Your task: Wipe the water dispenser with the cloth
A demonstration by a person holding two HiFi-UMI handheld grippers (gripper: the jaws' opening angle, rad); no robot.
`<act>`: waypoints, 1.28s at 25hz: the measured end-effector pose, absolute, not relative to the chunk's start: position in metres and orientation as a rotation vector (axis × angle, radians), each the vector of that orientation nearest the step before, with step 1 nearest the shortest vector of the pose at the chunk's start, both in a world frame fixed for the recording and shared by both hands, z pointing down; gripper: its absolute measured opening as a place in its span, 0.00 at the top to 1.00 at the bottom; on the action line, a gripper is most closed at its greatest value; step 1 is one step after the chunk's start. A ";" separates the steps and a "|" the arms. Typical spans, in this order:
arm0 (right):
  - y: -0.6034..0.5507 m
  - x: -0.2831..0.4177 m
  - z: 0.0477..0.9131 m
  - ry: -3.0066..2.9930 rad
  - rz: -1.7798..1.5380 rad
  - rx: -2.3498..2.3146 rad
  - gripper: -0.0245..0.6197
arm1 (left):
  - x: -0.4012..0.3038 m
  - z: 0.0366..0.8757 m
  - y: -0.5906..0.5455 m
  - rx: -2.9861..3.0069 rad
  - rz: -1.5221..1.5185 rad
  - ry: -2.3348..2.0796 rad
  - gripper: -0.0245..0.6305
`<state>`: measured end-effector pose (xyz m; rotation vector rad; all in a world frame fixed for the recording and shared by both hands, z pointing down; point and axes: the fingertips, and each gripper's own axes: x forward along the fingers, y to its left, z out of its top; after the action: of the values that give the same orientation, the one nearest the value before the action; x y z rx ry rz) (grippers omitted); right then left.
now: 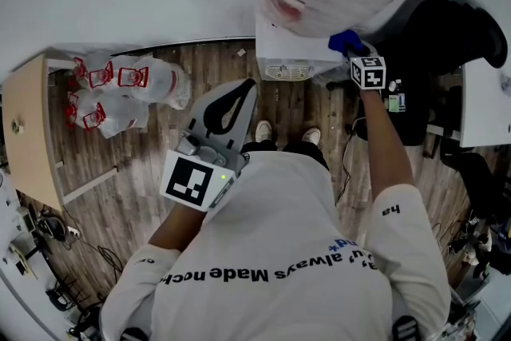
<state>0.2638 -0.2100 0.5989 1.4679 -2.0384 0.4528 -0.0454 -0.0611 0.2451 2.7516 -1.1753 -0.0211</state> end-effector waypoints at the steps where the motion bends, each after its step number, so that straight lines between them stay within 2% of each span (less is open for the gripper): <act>1: -0.205 0.264 0.599 -2.038 0.451 1.470 0.86 | -0.046 0.245 -0.060 2.753 -0.018 -1.171 0.93; 13: -0.167 0.261 0.603 -2.001 0.466 1.507 0.86 | -0.050 0.244 -0.054 2.771 -0.034 -1.133 0.93; 19: -0.146 0.256 0.581 -1.997 0.854 1.826 0.84 | -0.059 0.242 -0.053 2.767 -0.054 -1.145 0.93; 23: -0.119 0.174 0.558 -2.160 1.059 1.865 0.84 | -0.072 0.245 -0.055 2.743 -0.059 -1.183 0.93; 28: -0.101 0.060 0.584 -2.283 1.278 1.622 0.84 | -0.086 0.245 -0.052 2.729 -0.053 -1.217 0.93; 32: -0.105 -0.002 0.605 -2.328 1.415 1.453 0.84 | -0.100 0.249 -0.049 2.707 -0.042 -1.259 0.93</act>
<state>-0.0022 -0.1050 0.6050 1.4528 -2.3280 1.4147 -0.0998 -0.0495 0.2486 2.7075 -1.2589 -0.0420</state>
